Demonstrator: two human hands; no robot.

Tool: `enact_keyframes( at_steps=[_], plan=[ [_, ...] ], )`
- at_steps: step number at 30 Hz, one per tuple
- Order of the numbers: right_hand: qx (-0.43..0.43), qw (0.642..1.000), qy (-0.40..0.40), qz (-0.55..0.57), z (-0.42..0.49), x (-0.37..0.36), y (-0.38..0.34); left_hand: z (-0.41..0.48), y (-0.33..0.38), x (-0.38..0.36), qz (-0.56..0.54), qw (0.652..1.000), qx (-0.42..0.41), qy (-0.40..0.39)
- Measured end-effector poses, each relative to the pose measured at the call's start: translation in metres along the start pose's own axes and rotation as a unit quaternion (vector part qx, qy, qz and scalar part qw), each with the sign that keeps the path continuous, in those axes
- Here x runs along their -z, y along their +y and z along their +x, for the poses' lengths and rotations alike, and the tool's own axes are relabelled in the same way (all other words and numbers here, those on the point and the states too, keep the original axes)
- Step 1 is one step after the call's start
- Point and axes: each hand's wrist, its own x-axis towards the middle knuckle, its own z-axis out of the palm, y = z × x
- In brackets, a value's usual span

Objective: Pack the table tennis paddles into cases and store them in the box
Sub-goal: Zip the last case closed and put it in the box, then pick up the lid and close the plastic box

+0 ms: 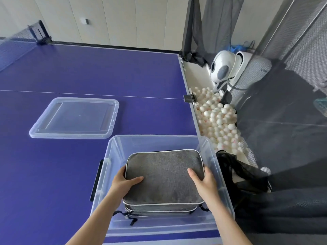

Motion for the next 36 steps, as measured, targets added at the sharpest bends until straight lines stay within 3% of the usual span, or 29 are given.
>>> enact_keyframes(
  at_steps=[5,12,18,23,27,36],
  plan=[
    [0.011,1.0,-0.009,-0.009,0.004,0.001,-0.001,-0.003,0.011,-0.001,0.072,0.997,-0.027,0.008],
    [0.055,0.997,0.042,-0.027,0.012,0.002,-0.026,-0.008,0.038,0.007,0.191,0.978,-0.083,0.031],
    [0.14,0.986,0.009,-0.085,0.023,-0.007,-0.056,-0.012,0.063,0.023,0.332,0.931,-0.148,0.034],
    [0.231,0.956,-0.043,-0.175,0.034,-0.027,-0.09,-0.017,0.083,0.046,0.413,0.882,-0.219,0.057],
    [0.281,0.93,-0.081,-0.224,0.041,-0.05,-0.117,-0.017,0.093,0.077,0.498,0.822,-0.255,0.104],
    [0.366,0.844,-0.118,-0.374,0.047,-0.129,-0.172,-0.005,0.078,0.193,0.587,0.771,-0.177,0.17]
  ],
)
